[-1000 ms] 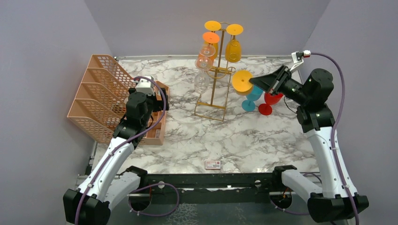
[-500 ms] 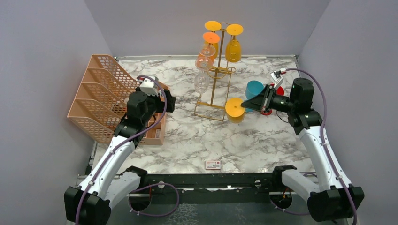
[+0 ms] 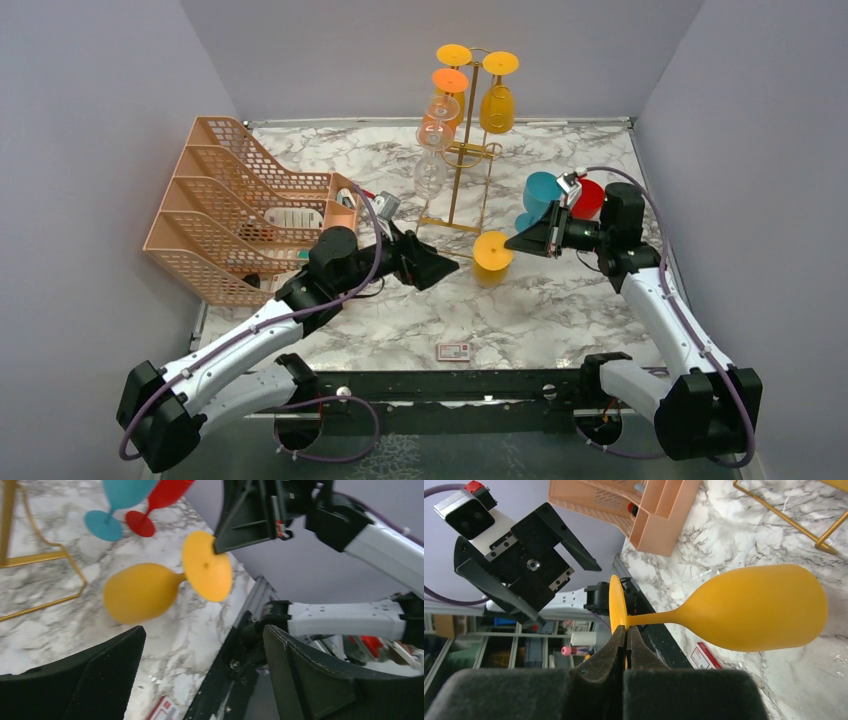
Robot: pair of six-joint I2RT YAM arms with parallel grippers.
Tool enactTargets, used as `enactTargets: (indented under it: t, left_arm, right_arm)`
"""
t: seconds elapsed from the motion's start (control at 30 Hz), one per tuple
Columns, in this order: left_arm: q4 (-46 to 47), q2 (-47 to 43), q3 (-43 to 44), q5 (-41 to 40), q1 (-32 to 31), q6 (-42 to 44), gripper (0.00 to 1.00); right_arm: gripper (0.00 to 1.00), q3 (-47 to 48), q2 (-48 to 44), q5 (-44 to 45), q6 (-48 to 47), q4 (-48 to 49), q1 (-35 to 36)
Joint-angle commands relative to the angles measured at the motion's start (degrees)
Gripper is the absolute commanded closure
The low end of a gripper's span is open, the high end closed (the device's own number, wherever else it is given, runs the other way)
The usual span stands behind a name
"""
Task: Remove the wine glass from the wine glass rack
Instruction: Place the wine glass at the center of the board.
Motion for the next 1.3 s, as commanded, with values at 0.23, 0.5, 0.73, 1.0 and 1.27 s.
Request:
enactTargets:
  t: [0.23,0.5,0.73,1.0,1.27]
  left_arm:
    - [15.22,5.19,-2.02,-6.06,-8.16,-12.52,0.14]
    - [17.91,9.8,-0.78,-7.38,-10.44,-15.46,0.31]
    - [20.4,13.32,0.09,-6.97,-11.47,-17.71,0.41]
    - [21.33,15.87,0.33,-6.59,-12.25,-18.65,0.63]
    - [21.3,14.77,-1.18,-5.57,-12.25,-18.31,0.81]
  right_arm:
    - [0.99,-1.43,1.34,-9.7,4.19,13.22,0.47]
    - [0.99,-1.91,1.41,-10.77,4.84,15.29,0.47]
    - [0.99,-1.86,1.72,-12.26,2.7,14.29,0.8]
    - [0.99,-0.77,1.83,-13.85,0.71,14.49,3.41]
    - [0.99,-0.4,2.21,-13.05,-0.7,13.23,4.31]
